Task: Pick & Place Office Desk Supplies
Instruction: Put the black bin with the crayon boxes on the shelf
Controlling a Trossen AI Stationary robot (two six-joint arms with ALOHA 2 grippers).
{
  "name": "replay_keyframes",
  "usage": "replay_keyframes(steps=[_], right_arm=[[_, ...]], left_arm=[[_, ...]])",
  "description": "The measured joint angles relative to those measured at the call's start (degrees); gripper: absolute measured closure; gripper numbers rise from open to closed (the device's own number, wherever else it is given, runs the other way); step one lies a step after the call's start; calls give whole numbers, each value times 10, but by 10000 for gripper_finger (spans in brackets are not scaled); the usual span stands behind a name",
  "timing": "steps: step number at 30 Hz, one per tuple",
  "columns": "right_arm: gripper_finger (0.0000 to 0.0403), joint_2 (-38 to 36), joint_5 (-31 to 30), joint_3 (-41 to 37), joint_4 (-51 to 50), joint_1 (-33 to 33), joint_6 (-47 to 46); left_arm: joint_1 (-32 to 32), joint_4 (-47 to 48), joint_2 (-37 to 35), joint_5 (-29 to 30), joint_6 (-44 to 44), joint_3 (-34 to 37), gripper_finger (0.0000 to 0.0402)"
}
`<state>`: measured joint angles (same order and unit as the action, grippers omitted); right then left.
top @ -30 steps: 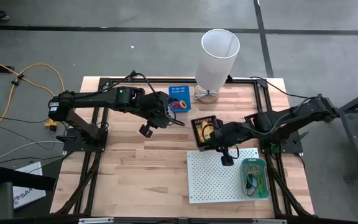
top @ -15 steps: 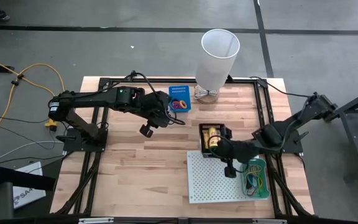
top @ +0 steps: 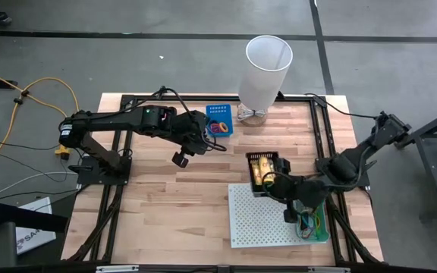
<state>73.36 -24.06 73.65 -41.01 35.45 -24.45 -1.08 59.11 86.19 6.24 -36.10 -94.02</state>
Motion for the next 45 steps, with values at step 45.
replay_keyframes(steps=[45], right_arm=[[401,126,-128,27,-52,172,-257]], left_arm=[[0,0,0,-3,27,0,293]])
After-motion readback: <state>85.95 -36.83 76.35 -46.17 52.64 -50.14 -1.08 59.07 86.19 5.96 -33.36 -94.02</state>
